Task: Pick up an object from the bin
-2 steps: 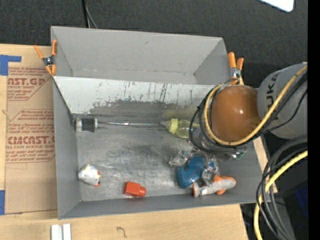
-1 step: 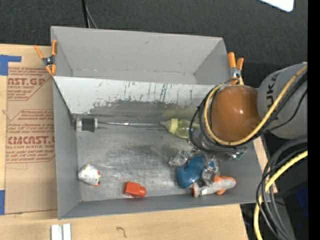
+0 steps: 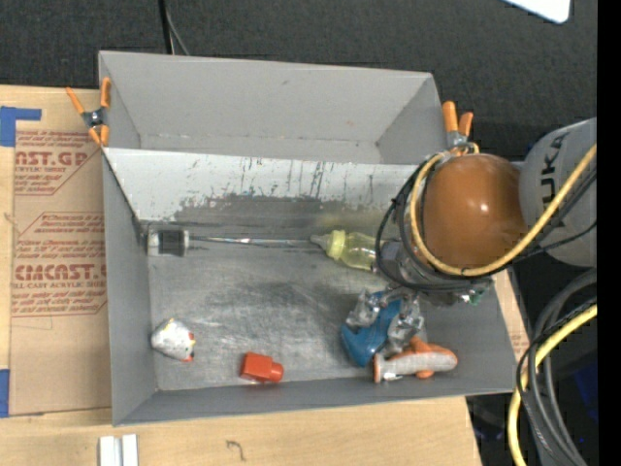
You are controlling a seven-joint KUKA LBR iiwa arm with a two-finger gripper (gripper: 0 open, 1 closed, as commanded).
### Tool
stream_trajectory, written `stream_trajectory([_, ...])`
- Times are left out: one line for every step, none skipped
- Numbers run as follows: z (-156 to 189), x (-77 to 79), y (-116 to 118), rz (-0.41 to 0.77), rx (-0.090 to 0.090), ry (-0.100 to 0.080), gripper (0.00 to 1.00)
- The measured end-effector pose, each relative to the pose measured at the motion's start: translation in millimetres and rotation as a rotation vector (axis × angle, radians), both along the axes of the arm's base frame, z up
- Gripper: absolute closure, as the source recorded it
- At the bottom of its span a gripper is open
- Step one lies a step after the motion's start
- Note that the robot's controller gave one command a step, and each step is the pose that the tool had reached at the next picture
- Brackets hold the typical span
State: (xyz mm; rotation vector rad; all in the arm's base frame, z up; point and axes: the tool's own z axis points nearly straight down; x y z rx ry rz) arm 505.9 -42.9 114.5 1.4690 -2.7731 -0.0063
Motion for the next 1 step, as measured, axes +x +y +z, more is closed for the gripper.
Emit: stream_trajectory([153.6,12.7,-2.8,0.011,0.001,-0.003,1.00])
